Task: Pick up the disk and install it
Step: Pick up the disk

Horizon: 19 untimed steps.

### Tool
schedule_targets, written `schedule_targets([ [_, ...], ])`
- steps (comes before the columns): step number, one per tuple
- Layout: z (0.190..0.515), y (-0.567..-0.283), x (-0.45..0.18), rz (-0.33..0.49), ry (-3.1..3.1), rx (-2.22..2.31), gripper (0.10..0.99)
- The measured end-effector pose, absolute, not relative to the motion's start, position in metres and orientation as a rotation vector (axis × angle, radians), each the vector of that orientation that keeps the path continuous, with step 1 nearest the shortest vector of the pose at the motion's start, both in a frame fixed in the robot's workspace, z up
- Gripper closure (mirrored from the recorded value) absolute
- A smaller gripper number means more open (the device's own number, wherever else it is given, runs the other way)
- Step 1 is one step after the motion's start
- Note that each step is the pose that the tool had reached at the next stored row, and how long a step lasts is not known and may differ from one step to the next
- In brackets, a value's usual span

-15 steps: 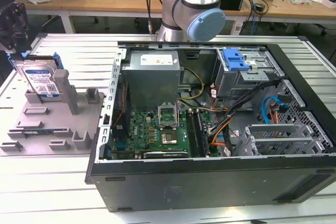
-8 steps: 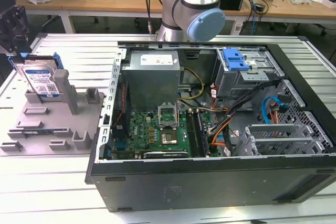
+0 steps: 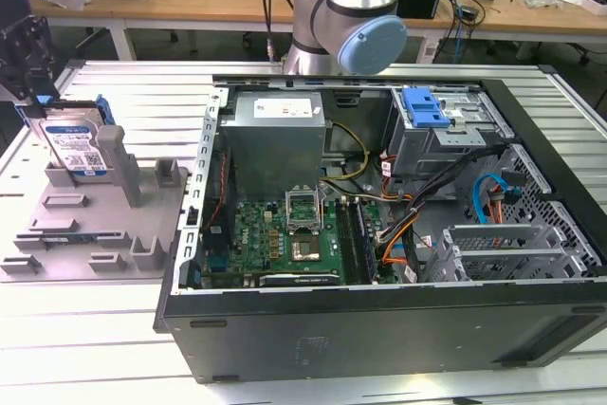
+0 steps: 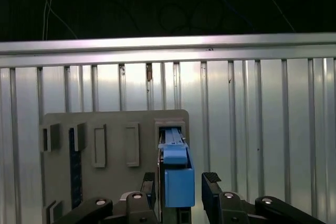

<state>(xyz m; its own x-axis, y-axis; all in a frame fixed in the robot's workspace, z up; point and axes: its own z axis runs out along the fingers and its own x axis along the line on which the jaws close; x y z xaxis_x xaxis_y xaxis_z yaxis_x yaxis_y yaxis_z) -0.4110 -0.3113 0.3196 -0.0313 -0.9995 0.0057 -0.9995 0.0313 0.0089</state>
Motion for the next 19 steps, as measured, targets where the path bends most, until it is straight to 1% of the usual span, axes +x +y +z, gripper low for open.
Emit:
schedule_targets([
  [12, 0.308, -0.31, -0.411, -0.004, -2.248, 2.179, 0.604],
  [19, 0.306, -0.309, -0.412, -0.004, -2.249, 2.179, 0.604],
])
